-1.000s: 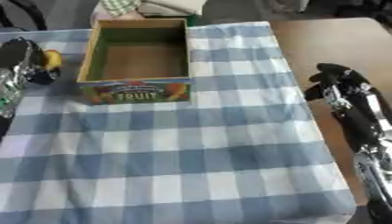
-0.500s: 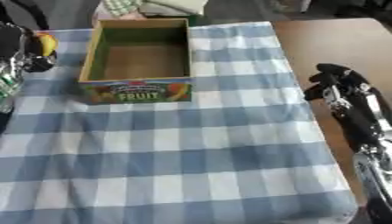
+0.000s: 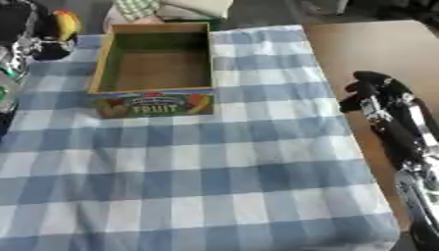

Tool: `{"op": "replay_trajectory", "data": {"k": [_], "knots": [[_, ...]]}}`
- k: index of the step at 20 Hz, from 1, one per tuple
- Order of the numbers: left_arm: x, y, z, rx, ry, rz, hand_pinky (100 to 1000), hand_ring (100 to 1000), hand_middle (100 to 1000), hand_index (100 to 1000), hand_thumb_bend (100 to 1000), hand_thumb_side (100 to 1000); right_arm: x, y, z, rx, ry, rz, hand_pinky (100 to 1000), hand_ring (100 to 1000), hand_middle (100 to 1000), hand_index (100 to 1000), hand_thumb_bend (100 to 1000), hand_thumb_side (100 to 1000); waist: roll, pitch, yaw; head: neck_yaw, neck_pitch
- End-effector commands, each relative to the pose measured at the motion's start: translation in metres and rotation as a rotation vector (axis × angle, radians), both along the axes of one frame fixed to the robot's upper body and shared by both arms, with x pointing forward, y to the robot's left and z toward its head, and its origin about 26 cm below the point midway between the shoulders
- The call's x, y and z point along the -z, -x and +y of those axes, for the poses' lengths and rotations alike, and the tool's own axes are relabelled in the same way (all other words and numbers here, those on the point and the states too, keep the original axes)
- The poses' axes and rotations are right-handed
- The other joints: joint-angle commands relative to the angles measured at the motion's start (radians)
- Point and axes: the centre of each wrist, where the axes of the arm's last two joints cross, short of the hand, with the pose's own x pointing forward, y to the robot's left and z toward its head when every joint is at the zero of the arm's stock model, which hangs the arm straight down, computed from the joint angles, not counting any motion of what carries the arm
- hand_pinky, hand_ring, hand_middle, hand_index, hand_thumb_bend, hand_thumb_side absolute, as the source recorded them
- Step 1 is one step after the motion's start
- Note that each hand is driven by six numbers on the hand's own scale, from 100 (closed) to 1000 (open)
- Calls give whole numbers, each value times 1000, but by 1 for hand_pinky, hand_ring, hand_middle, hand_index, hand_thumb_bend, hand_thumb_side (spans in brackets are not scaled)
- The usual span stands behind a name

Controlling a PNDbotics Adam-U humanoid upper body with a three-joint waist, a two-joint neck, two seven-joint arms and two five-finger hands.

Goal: Pick up objects on the table and place them in the box.

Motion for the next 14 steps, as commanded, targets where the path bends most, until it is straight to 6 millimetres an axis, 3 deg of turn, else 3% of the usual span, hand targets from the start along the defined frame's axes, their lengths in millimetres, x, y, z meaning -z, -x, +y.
{"op": "replay_trajectory", "data": {"k": [1,14], "knots": [[-20,1,-17,85,-54,-2,464,377,300,348,374,100,-7,-1,-1,-4,12,-22,573,567,602,778,100,469,1,-23,-4,4,-2],[5,-2,-46,241,-147,168,509,430,370,417,426,100,-6,-1,-1,-7,11,-16,574,567,602,779,100,469,3,-22,-9,5,-4]]}}
